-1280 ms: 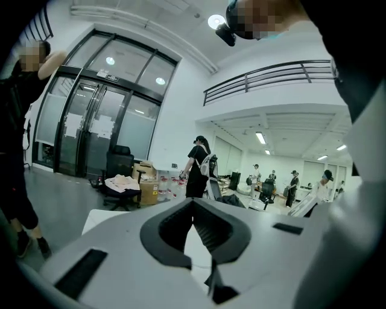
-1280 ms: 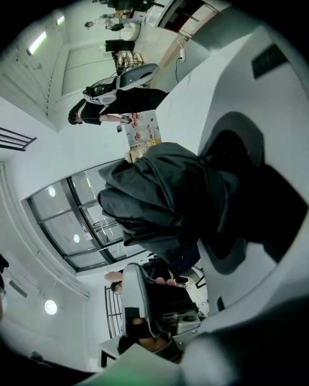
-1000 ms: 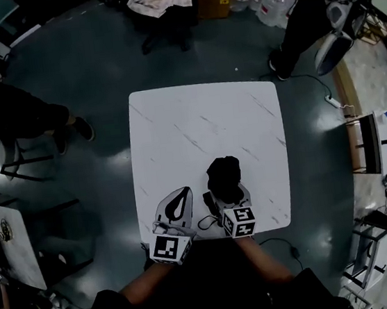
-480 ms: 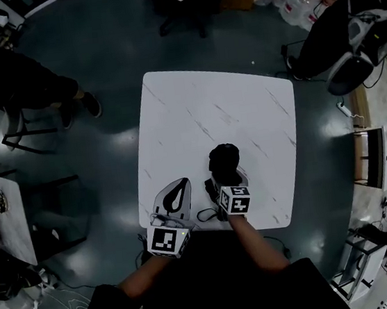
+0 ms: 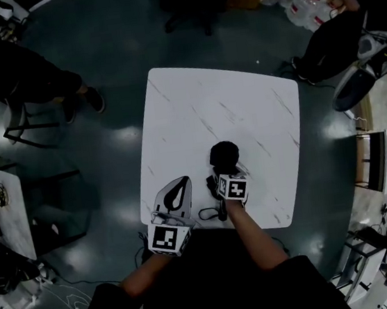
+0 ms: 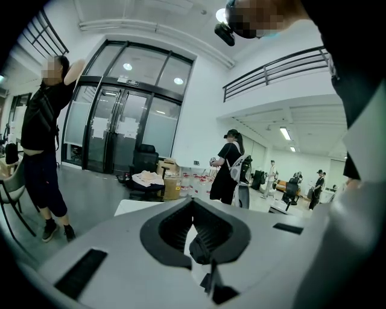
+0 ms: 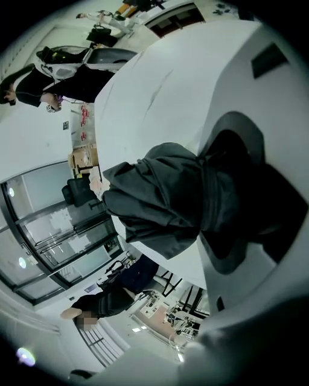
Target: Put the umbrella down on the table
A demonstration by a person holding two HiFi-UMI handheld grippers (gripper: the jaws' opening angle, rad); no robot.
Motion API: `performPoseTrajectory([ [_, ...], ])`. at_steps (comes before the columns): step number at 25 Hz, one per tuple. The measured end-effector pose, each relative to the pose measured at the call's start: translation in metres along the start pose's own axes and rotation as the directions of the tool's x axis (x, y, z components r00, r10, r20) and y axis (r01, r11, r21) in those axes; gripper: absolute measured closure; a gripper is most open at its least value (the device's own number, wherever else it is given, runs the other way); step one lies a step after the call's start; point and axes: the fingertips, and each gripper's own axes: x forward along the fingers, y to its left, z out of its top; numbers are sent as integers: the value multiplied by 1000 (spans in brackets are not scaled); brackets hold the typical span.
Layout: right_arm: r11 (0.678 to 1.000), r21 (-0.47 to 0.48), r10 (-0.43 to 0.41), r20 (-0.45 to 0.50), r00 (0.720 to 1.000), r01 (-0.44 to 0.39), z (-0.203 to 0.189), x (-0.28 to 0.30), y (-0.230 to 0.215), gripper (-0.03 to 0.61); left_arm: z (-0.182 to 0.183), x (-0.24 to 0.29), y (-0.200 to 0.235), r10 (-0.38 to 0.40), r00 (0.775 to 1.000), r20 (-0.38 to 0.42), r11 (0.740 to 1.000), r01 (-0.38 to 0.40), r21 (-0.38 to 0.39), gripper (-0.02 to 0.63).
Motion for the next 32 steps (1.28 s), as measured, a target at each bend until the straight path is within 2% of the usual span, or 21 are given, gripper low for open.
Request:
performPoseTrajectory([
  [8,997,50,-49,-70,996,53,-14,13,-8,265,0,-3,5,2,1000,-1,1000,-2,-8,606],
  [16,995,63,-74,-75,994,78,-18,20,-13,262,0,-12,17,11,1000,3,1000,-11,-17,606],
  [22,997,24,-77,-84,994,79,-16,18,-12,236,-5,-21,26,7,1000,11,999,-7,-38,606],
  [32,992,30,-123,17,992,122,-3,-28,5,225,9,-39,36,-65,997,45,997,67,-44,606],
])
